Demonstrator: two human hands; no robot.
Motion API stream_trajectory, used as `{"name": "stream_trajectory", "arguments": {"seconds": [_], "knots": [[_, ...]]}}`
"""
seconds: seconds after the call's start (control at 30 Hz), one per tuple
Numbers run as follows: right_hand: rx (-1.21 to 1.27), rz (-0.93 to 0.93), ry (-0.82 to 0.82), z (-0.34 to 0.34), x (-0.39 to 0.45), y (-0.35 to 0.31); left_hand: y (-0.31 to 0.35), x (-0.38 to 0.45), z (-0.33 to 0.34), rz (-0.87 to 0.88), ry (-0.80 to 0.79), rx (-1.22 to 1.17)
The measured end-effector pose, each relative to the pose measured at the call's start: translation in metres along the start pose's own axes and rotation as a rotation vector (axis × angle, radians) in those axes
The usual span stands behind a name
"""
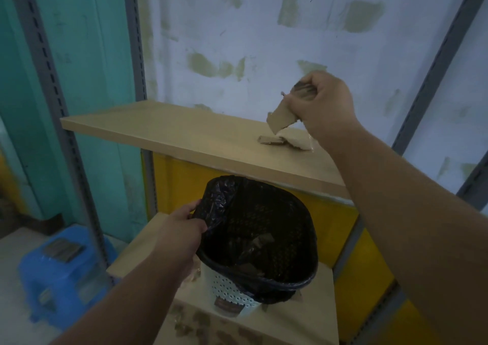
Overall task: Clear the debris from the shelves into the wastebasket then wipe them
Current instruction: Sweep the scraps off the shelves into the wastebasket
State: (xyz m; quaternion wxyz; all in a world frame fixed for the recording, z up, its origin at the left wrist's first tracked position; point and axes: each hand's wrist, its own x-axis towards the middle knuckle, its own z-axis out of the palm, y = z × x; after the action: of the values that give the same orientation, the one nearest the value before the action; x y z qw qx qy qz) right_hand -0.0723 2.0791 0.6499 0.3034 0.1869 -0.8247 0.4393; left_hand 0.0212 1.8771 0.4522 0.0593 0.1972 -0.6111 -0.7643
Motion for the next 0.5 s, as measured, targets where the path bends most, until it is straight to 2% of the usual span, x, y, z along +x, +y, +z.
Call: {"name": "stream_trajectory", "arguments": {"seconds": [0.13, 0.23, 0.5], "knots": [[0.168, -0.033, -0.143, 0.012, -0.066, -0.026, -0.001, -0.005, -0.003, 0.013, 0.041, -0.001], [0.117, -0.071, -0.282, 0.036, -0.114, -0.014, -0.002, -0.01, -0.006, 0.021, 0.06, 0.006], [-0.281, 0.028, -1.04, 0.091, -0.154, 0.038, -0.014, -0.023, -0.016, -0.002, 0.079, 0.017]]}}
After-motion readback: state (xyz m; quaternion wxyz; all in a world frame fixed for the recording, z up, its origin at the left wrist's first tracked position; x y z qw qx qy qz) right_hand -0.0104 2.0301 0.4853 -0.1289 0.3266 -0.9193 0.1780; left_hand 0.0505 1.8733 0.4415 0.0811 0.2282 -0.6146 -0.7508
